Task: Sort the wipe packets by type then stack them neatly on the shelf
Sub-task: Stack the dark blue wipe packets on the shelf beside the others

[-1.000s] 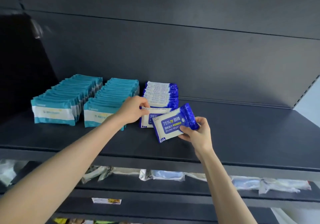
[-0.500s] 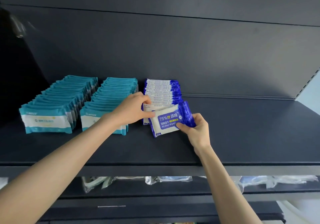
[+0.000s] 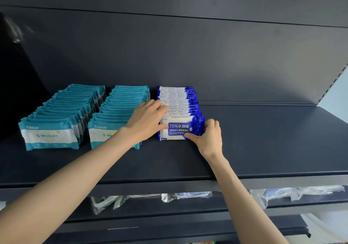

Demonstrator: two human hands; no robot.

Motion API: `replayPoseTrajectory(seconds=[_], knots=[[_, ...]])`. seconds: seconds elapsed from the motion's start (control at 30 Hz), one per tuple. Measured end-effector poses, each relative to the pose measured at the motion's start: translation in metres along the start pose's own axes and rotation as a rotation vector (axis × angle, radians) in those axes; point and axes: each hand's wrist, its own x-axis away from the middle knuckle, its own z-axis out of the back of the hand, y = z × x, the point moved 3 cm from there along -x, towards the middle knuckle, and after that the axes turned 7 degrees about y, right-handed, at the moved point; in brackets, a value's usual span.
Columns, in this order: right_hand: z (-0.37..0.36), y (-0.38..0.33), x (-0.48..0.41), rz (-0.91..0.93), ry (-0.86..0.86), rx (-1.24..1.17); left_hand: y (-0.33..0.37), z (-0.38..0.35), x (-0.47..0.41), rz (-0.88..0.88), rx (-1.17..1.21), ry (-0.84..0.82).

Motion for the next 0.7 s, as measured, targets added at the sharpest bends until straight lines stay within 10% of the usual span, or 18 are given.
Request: replayPoseTrajectory(seconds=[0.27, 0.7], knots=[[-0.001, -0.009, -0.005, 0.348, -0.049, 0.218, 0.0, -0.005, -0.001, -0.094, -0.08, -0.097], [-0.008, -0.008, -0.018, 0.374, -0.088, 0.371, -0.001, -0.015, -0.009, -0.178, -0.332, -0.14]])
